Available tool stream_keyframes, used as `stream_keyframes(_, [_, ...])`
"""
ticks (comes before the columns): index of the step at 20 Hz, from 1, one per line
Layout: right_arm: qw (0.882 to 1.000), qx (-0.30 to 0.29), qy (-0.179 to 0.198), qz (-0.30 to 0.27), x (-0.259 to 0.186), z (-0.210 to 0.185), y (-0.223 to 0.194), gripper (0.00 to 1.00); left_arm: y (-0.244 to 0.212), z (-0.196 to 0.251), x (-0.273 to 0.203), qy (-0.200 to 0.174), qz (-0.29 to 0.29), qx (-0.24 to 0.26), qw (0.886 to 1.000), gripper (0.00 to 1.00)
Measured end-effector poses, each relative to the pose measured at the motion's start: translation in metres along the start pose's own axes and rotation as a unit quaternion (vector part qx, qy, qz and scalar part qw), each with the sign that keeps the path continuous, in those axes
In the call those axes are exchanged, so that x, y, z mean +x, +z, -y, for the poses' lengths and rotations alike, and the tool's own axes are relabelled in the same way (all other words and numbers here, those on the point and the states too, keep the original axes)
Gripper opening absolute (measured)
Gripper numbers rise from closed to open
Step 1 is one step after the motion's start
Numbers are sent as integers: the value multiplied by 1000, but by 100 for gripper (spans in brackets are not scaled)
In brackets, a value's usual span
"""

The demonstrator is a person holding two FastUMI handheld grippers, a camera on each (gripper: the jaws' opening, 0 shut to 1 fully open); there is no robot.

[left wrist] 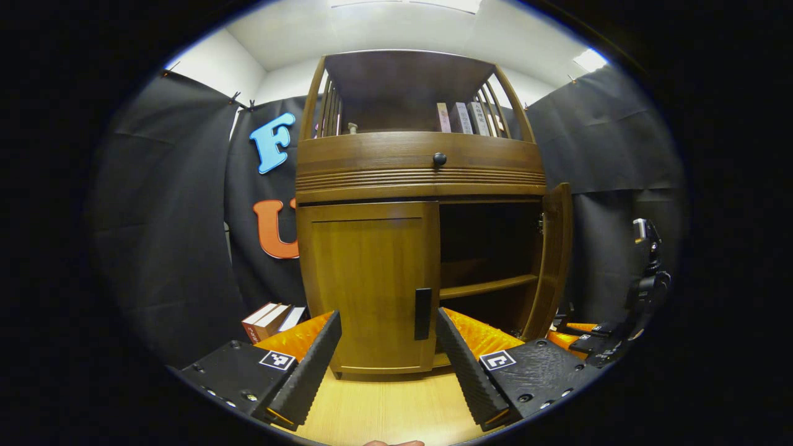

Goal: Open the right door of the double-door shoe cabinet with the right hand, and open the left door with the left hand.

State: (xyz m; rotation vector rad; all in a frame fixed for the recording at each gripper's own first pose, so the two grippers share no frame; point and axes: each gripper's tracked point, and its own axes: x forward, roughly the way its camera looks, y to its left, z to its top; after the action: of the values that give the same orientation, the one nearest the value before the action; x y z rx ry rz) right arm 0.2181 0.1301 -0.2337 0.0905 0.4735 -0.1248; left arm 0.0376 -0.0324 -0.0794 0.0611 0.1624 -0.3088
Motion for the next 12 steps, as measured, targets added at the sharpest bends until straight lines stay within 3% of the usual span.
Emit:
stream_keyframes(9, [998,-1,-55,6,-21,43,-2,10,-8,37,17,-43,-10,2,999,92])
stream_keyframes(12, [999,7,-54,2,-26,54,-2,7,-13,49,24,-56,-16,-3,998,92])
